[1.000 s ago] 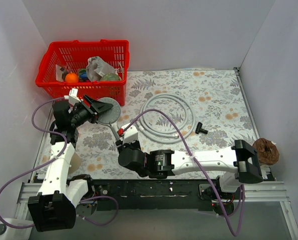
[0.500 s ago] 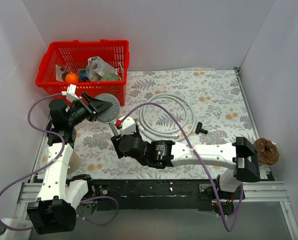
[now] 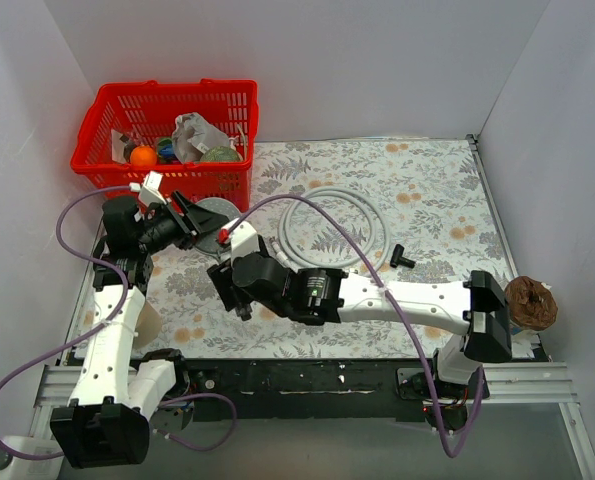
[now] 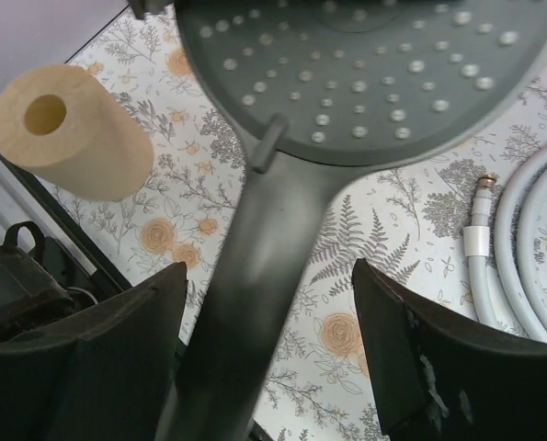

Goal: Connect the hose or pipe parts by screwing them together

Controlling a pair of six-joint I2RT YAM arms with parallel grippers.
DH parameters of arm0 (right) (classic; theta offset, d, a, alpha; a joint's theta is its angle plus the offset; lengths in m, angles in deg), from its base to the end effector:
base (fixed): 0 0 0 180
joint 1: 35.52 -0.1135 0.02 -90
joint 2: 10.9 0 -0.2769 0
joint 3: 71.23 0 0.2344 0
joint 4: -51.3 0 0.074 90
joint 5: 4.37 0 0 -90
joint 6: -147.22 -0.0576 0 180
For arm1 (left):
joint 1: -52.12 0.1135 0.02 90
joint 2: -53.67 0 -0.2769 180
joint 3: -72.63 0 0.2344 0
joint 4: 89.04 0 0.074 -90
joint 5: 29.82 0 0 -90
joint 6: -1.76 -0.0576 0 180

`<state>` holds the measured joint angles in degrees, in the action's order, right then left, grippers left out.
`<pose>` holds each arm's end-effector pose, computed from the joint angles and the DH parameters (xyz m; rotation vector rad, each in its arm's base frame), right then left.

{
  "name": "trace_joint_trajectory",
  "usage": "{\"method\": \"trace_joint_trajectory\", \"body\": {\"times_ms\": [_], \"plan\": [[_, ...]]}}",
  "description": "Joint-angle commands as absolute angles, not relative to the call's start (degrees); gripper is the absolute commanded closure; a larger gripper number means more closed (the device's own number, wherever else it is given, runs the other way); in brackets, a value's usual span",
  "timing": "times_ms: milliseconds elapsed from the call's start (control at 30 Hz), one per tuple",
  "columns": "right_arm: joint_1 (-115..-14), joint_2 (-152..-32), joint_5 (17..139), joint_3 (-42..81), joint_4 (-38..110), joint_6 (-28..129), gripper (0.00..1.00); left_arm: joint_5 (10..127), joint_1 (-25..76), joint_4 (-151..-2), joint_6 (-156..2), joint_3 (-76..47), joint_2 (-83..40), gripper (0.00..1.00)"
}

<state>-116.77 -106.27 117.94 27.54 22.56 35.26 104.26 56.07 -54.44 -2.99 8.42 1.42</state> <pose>0.0899 0.3815 0.3506 -0.6572 1.8812 0.6196 0.1886 -0.0271 0.3366 -1.1078 1.9578 -1.6099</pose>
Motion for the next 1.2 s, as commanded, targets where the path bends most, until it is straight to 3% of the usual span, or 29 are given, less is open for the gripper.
{"method": "trace_joint_trajectory", "body": {"times_ms": [0,533,633,667,767,867,1167], "plan": [[-116.0,-99.4,117.0,24.3,27.8,35.2,0.19,102.2,55.9,-51.1,-8.4,5.0,3.6,1.00],[-115.0,-106.7,111.7,29.6,24.1,30.7,0.33,101.3,55.9,-51.3,-8.0,2.1,3.4,1.00],[-114.9,-107.1,110.8,30.2,25.0,30.3,0.48,101.1,55.9,-51.4,-7.9,2.1,3.1,1.00],[-114.9,-107.1,111.5,30.3,25.1,30.2,0.68,101.3,55.9,-51.5,-7.9,2.0,3.0,0.96],[-114.9,-106.1,113.0,29.3,26.2,29.5,0.98,102.3,55.9,-51.4,-8.1,2.0,2.8,0.67],[-114.5,-104.3,113.7,27.3,28.0,28.8,0.99,103.2,55.9,-50.5,-8.5,1.6,2.3,0.47],[-112.1,-100.9,113.0,21.1,29.9,22.9,0.99,110.1,55.9,-50.1,-6.1,-1.1,1.5,0.20]]}}
